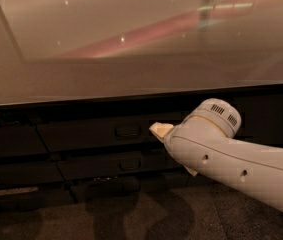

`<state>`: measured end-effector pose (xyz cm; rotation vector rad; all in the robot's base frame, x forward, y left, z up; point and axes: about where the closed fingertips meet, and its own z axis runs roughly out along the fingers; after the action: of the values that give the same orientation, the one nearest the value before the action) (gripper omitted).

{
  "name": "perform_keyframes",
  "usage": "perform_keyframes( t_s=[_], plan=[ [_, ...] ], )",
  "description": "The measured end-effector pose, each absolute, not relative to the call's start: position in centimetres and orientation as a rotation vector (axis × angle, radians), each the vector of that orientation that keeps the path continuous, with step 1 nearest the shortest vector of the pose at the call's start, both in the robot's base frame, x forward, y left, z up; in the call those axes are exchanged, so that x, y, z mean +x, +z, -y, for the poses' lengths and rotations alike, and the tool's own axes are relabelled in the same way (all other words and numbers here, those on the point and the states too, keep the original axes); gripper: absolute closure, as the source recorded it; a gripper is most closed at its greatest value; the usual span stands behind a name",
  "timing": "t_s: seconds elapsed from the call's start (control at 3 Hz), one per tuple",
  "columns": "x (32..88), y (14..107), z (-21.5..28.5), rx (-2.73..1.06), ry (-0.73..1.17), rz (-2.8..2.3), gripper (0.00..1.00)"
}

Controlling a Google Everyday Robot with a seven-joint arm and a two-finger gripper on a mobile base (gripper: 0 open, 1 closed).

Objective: Open top drawer

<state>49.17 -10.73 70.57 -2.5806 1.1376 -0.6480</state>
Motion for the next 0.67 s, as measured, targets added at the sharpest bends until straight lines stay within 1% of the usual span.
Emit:
perform_keyframes(
  t_s=[0.67],
  plan=[
    [49.93,70.76,11.39,-2.567,-0.637,-1.169,0.0]
  ],
)
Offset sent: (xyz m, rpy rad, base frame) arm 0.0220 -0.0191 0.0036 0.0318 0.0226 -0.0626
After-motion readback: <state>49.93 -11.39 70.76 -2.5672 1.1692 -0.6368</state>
